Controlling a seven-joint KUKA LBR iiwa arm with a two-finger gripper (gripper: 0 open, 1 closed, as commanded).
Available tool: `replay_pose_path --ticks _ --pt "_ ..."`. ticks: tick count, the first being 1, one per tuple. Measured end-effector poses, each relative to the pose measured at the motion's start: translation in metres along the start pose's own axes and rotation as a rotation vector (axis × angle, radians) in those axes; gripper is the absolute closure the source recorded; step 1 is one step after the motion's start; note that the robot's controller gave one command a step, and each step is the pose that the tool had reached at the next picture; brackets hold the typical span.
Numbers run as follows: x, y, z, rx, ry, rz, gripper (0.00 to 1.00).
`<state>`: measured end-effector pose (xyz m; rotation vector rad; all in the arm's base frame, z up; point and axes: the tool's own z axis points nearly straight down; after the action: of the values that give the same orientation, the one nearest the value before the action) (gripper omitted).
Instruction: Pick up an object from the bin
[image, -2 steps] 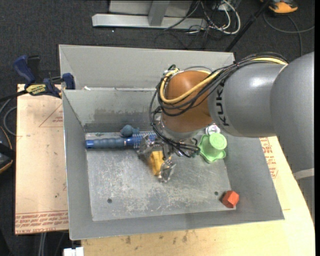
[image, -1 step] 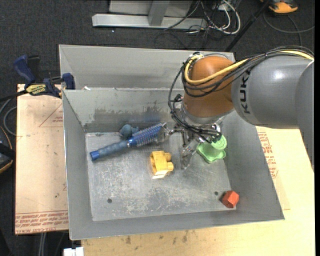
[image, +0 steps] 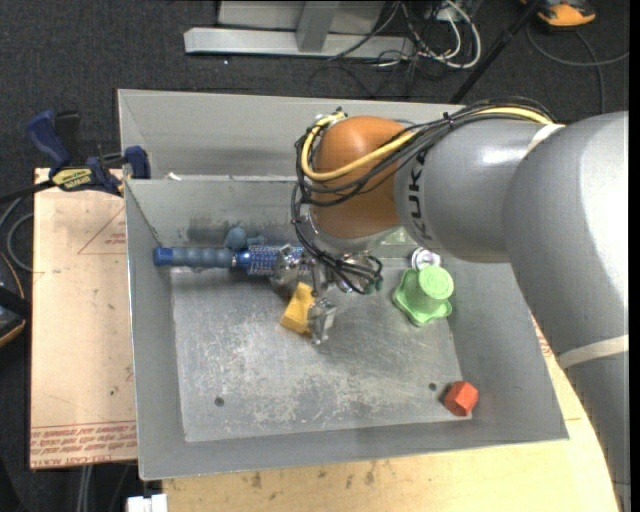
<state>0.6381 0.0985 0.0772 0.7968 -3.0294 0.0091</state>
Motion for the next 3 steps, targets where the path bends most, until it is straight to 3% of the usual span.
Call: replay_pose_path --ticks 1,2,3 --pt "-0.004 0.001 -0.003 -0.001 -0.02 0.004 1.0" --pt "0.002 0.0 -0.118 0.001 -0.023 -0.037 1.0" --pt "0.003 0.001 -0.112 -0.003 -0.014 -0.037 0.0"
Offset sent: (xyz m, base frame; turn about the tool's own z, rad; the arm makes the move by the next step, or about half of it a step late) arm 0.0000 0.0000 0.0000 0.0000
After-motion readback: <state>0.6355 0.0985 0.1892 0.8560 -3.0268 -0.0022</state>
